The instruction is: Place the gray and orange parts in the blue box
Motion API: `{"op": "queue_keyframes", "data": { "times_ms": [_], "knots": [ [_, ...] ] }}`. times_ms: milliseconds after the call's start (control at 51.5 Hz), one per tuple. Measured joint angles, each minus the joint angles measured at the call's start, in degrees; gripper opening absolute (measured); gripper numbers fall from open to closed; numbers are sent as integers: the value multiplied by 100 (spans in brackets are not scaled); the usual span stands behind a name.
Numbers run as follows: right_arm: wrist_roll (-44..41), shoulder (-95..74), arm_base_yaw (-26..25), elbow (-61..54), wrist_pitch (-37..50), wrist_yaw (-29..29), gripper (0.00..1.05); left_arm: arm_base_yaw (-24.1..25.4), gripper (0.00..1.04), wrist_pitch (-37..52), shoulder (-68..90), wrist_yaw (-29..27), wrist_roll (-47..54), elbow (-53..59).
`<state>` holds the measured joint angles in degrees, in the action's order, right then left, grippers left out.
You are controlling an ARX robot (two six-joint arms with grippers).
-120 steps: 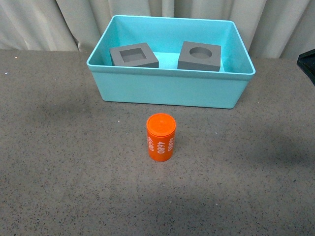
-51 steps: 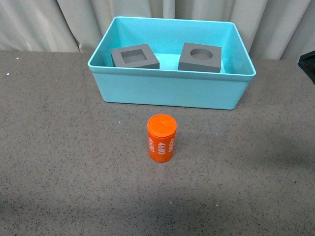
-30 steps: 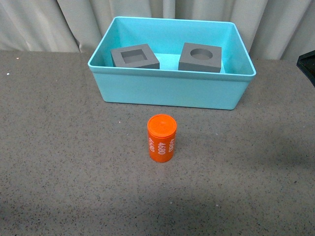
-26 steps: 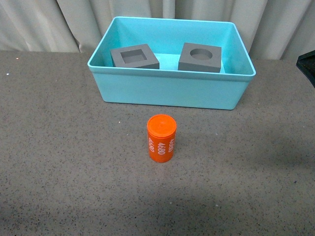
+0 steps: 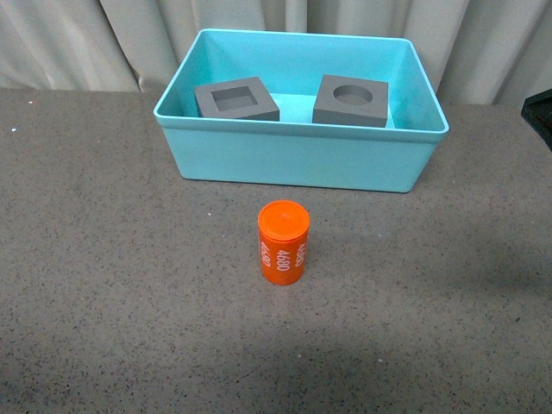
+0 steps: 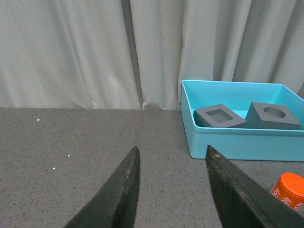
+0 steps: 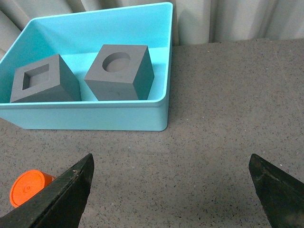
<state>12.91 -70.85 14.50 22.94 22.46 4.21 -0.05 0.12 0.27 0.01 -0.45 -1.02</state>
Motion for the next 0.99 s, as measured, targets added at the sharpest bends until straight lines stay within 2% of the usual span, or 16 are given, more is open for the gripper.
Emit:
{"op": "queue_keyframes", "data": {
  "times_ms": [78,233,292,330,369,564,700,991],
  "knots": [
    [0,0,0,0,0,0,95,0,55,0,0,0,0,0],
    [-24,-2,2,-4,13,20,95,0,91,0,0,0,0,0],
    [-623,-170,144,-225,1003,551,95,0,100,0,0,-2,13,0],
    [-1226,-293,238,-219,1331,579,95,0,97,0,0,0,13,0],
    [-1429,-345,310,-125,1191,433,95,0,98,0,0,0,13,0],
    [-1810,-1178,807,793,-280,-846,95,0,98,0,-2,0,17,0],
    [-2074,-2048,1062,1679,-1082,-977,95,0,98,0,-4,0,15,0],
    [-2197,-2955,1355,2695,-1930,-1351,95,0,98,0,-4,0,17,0]
  ]
}}
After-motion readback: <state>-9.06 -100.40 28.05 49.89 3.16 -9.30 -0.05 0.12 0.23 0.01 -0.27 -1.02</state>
